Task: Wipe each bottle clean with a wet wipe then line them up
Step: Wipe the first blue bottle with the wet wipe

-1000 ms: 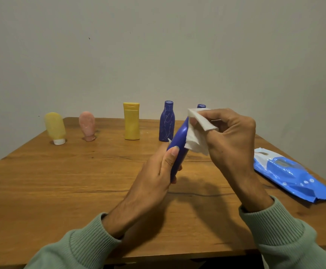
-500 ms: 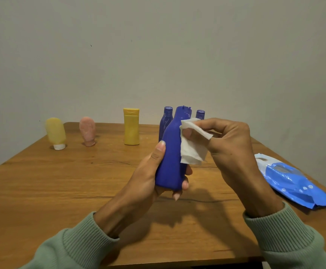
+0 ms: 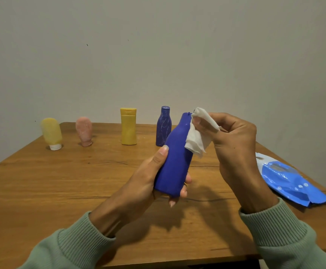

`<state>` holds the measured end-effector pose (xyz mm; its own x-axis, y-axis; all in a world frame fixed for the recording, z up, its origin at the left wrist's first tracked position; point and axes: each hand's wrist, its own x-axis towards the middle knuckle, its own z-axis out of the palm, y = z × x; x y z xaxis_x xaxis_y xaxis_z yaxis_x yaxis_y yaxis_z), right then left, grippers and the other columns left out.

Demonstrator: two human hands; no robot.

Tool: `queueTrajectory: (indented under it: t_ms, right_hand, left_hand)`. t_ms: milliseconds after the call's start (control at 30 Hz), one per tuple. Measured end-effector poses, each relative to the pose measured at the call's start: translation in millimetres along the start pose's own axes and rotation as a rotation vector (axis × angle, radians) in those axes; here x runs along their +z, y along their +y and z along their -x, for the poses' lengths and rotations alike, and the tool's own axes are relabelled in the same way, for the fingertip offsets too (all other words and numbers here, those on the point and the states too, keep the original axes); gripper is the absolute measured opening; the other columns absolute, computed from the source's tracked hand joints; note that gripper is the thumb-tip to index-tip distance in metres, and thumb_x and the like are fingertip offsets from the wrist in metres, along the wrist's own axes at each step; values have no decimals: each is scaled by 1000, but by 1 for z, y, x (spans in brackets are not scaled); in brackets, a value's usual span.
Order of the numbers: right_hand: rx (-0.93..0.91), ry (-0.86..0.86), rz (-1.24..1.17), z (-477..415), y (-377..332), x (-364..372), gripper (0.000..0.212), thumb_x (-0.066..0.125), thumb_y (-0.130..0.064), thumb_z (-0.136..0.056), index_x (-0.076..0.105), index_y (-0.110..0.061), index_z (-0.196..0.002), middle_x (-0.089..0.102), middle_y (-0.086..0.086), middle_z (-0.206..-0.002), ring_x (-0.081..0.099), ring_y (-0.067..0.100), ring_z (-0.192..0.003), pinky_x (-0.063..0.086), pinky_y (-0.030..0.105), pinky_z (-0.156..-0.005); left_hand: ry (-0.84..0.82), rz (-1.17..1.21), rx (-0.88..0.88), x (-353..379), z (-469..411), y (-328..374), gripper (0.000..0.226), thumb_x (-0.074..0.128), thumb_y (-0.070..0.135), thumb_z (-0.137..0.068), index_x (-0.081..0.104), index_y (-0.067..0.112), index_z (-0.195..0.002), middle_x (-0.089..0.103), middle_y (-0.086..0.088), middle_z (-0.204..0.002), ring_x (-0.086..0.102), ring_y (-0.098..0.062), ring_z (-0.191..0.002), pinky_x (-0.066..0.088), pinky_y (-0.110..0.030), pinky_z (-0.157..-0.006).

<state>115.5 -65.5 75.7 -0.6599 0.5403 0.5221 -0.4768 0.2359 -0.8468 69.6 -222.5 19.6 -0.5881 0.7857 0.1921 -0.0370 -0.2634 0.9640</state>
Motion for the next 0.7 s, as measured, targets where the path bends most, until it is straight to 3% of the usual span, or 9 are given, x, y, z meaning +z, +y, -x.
queueTrajectory:
  t_ms: [133, 333, 567, 700]
  right_hand:
    - [-28, 41, 5, 3, 0, 4, 17, 75, -23, -74, 72, -16, -89, 70, -6, -80, 65, 3, -72, 48, 11, -55]
    - [50, 37, -63, 7, 3, 7, 22, 76, -22, -73, 71, -13, -93, 71, 1, -86, 67, 6, -74, 49, 14, -57]
    - [165, -177, -110, 7, -4, 2, 22, 74, -27, -66, 69, -19, -86, 71, -4, -83, 67, 10, -78, 51, 18, -60]
    - [158, -143, -152, 3, -6, -1, 22, 72, -28, -65, 69, -20, -86, 72, -4, -81, 68, 11, -77, 54, 21, -62]
  left_hand:
    - [71, -144, 43, 2, 0, -1, 51, 29, 49, -99, 49, 7, -121, 69, -16, -93, 64, -28, -73, 51, -33, -53]
    - [146, -353, 157, 6, 1, -5, 43, 29, 47, -99, 51, 12, -112, 69, -15, -92, 67, -26, -72, 52, -33, -52]
    - [77, -52, 116, 1, -1, 2, 54, 32, 48, -98, 50, 4, -125, 66, -18, -94, 63, -28, -73, 51, -34, -52]
    - [-18, 85, 38, 3, 0, 3, 56, 34, 49, -96, 50, 4, -125, 63, -20, -94, 62, -27, -72, 51, -33, -53]
